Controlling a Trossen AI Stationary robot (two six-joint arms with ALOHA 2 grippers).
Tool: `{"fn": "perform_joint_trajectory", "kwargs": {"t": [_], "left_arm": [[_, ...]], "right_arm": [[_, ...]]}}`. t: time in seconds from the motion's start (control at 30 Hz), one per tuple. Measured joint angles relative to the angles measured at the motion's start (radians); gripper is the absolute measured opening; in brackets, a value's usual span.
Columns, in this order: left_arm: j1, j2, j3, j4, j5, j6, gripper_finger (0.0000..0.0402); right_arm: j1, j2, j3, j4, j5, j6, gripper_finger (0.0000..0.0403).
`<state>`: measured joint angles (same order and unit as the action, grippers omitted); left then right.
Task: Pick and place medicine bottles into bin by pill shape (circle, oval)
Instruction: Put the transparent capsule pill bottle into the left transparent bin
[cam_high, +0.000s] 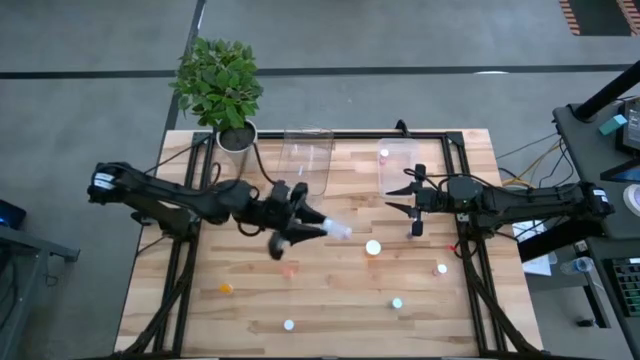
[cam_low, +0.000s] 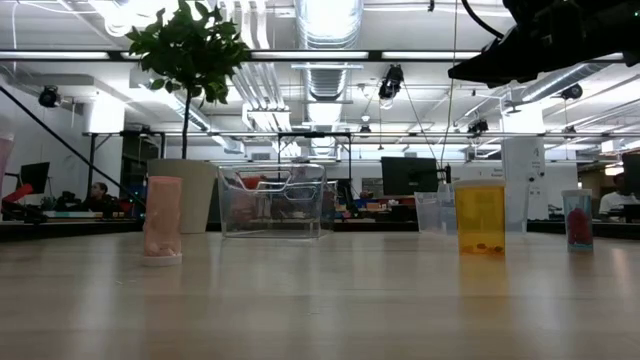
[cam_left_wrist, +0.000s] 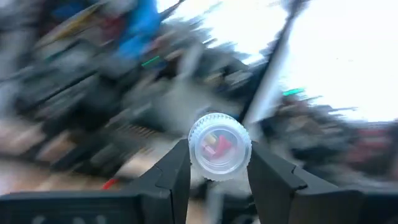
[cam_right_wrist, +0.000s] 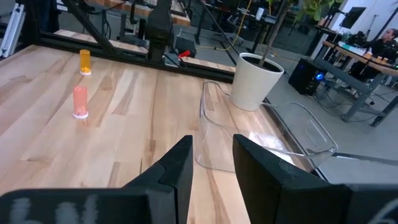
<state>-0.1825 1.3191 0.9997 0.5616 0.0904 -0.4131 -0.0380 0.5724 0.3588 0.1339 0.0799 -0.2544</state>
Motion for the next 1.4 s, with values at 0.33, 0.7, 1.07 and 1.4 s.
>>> {"fn": "perform_joint_trajectory", "kwargs": {"t": [0.33,0.7,1.07,1.4], "left_arm": [[0.0,0.028,-0.003,0.091,0.257,-0.051,0.0111],[0.016,0.03,-0.004,0.042,0.169,-0.065,0.0111],[0.129,0.037,0.123,-0.569,-0.322,-0.082,0.0111],[0.225,0.037,0.204,-0.825,-0.478,-0.157,0.0111]], "right_arm": [[0.0,0.0,0.0,-0.001,0.0,0.0,0.0107],[0.0,0.0,0.0,-0.001,0.0,-0.001,0.0107],[0.0,0.0,0.0,-0.002,0.0,-0.007,0.0107],[0.0,0.0,0.0,-0.002,0.0,-0.009,0.0107]]}}
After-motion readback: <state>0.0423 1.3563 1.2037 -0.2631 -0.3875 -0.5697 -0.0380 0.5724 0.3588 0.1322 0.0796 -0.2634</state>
